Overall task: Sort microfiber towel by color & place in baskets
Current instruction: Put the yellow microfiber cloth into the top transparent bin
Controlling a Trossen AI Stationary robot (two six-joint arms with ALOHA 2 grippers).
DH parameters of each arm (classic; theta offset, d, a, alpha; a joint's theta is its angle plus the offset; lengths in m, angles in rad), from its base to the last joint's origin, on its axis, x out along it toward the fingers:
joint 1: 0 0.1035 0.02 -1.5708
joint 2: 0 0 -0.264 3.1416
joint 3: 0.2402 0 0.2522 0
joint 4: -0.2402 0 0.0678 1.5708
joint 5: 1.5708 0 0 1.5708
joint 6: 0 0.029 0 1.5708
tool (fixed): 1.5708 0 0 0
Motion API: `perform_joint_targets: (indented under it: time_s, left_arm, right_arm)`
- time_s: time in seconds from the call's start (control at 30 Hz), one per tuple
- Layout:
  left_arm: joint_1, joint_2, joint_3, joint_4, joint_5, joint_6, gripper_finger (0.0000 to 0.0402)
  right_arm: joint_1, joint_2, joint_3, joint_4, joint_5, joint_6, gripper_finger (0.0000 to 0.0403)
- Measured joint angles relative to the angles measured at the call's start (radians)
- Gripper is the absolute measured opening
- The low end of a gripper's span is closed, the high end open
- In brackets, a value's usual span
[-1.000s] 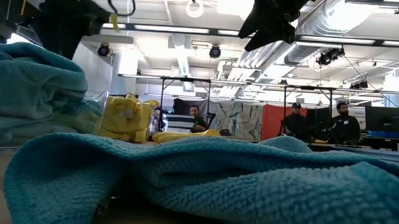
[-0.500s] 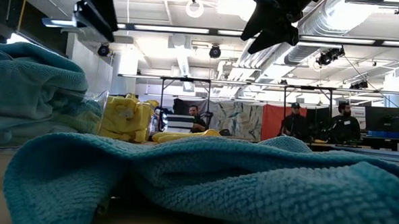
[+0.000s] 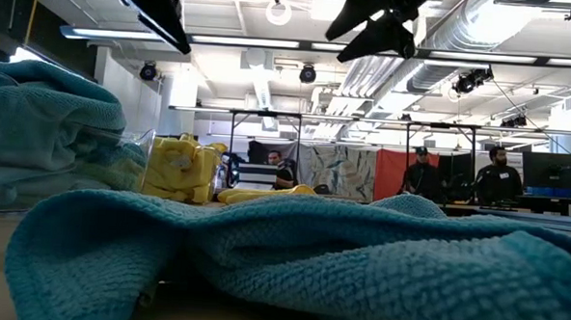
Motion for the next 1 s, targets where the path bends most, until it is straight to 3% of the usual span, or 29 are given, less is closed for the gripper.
perform_joint_targets:
  time_s: [0.13,0.43,0.73,1.0]
  left_arm:
    - [-0.001,-0.029,-0.065,0.085,0.004,0.11,0.0152]
    - [0.029,-0.158,-0.26,0.37,0.072,0.16,0.0152]
    - [0.042,-0.217,-0.325,0.373,0.072,0.157,0.0152]
    - [0.042,-0.216,-0.325,0.422,0.059,0.13,0.0152]
  right_arm:
    - [-0.001,0.003,0.0,0.033,0.096,0.036,0.0209]
    - [-0.017,0.078,0.001,0.096,0.332,-0.002,0.0259]
    - [-0.134,0.249,0.032,0.19,0.211,-0.1,0.0315]
    - [-0.267,0.44,0.106,0.248,0.089,-0.25,0.0328]
